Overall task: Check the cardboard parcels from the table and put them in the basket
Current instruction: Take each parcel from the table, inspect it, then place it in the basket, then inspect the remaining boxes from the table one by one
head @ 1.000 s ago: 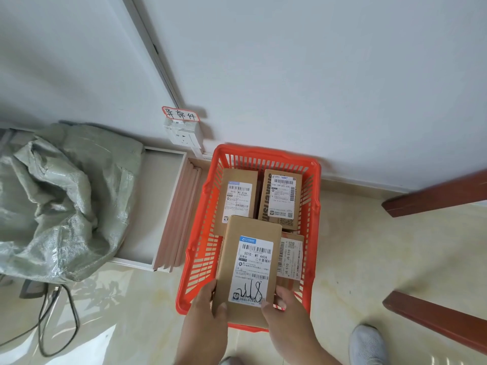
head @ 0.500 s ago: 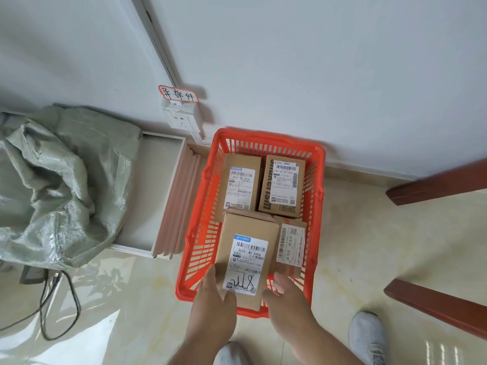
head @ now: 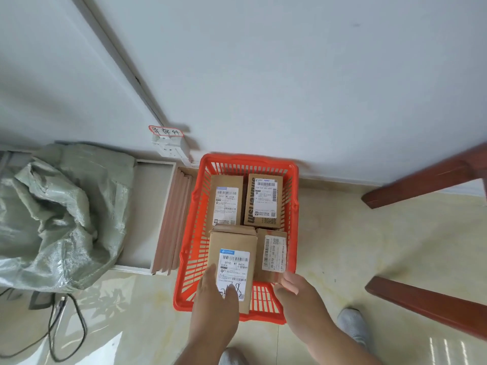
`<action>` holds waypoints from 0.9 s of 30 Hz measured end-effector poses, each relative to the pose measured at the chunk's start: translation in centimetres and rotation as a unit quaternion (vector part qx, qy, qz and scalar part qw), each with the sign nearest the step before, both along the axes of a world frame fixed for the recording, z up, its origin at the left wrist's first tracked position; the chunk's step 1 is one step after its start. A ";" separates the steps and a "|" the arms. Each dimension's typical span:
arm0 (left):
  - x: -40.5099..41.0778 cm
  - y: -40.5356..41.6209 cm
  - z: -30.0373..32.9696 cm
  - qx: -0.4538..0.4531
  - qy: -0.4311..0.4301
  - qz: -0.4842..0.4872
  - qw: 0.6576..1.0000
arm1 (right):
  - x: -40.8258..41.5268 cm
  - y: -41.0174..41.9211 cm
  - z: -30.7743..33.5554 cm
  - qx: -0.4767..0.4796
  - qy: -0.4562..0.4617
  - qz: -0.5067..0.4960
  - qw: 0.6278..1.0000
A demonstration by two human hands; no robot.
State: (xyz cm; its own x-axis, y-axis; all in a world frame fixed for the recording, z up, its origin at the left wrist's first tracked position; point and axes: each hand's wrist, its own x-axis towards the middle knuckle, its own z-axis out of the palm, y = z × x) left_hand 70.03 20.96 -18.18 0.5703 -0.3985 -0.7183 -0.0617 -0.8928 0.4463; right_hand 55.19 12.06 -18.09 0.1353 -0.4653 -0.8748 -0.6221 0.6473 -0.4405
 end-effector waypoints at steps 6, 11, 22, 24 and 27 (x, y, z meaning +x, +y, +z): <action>-3.6 -6.5 10.8 -0.051 -0.004 -0.042 0.998 | -3.1 -4.6 12.7 -0.030 -0.047 -0.061 0.997; -8.6 -10.8 23.1 -0.129 0.009 -0.105 0.986 | -8.5 -7.8 25.8 -0.111 -0.046 -0.106 0.987; -26.4 -16.2 35.8 -0.208 0.034 -0.160 0.964 | -30.1 -9.5 37.5 -0.175 -0.049 -0.206 0.961; -30.9 -17.6 36.6 -0.208 0.036 -0.151 0.966 | -35.3 -11.3 37.7 -0.181 -0.048 -0.221 0.957; -38.3 -20.4 37.2 -0.197 0.043 -0.145 0.969 | -43.2 -14.8 37.9 -0.190 -0.041 -0.236 0.952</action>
